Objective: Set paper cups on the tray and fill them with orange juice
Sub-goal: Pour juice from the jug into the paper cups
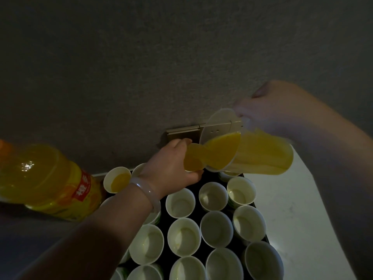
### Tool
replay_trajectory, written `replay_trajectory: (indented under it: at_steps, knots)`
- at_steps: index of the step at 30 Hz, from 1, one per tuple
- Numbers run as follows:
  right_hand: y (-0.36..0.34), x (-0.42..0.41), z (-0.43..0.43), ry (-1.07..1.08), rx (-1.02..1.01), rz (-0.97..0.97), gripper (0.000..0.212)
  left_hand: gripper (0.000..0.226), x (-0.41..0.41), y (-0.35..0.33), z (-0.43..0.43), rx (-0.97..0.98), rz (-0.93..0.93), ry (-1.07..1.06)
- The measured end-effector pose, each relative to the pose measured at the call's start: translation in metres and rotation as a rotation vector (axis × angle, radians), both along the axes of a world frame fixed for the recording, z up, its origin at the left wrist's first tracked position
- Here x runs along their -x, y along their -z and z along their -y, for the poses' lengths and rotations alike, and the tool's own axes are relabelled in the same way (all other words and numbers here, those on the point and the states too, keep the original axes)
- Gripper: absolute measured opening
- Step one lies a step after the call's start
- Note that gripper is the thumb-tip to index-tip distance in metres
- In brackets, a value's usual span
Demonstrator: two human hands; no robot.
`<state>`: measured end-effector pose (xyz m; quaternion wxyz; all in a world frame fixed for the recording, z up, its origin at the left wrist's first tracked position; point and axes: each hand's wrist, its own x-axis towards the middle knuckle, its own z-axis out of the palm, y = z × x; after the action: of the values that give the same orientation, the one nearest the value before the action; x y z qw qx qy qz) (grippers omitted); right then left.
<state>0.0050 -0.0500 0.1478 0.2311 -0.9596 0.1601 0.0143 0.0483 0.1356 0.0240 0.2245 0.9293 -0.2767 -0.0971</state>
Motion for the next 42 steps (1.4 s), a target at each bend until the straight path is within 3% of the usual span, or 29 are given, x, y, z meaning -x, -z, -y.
replay_trajectory:
  at_steps: [11,17,22,26,35,38,42]
  knots:
    - [-0.004,0.000,-0.001,0.033,0.040,-0.042,0.043,0.085,0.000,0.000,-0.001,0.005,-0.004,-0.002]
    - [-0.001,-0.002,0.001,-0.012,0.091,-0.037,0.040,0.086,-0.001,0.002,-0.002,0.007,-0.013,-0.007]
    - [0.007,-0.002,0.006,0.082,-0.040,0.006,0.034,0.084,0.000,0.001,-0.002,0.024,-0.026,-0.005]
    - [0.006,-0.001,0.008,0.038,0.019,-0.015,0.035,0.084,-0.001,0.000,-0.001,0.033,-0.040,-0.014]
    - [0.018,0.016,0.038,0.242,-0.390,0.024,0.019,0.081,-0.001,0.003,0.003,0.068,0.004,-0.056]
    - [0.024,0.025,0.050,0.334,-0.534,0.072,0.042,0.080,-0.002,0.004,0.006,0.083,-0.004,-0.052]
    - [0.034,0.035,0.062,0.474,-0.722,0.148,0.040,0.078,-0.002,0.007,0.012,0.090,-0.020,-0.054]
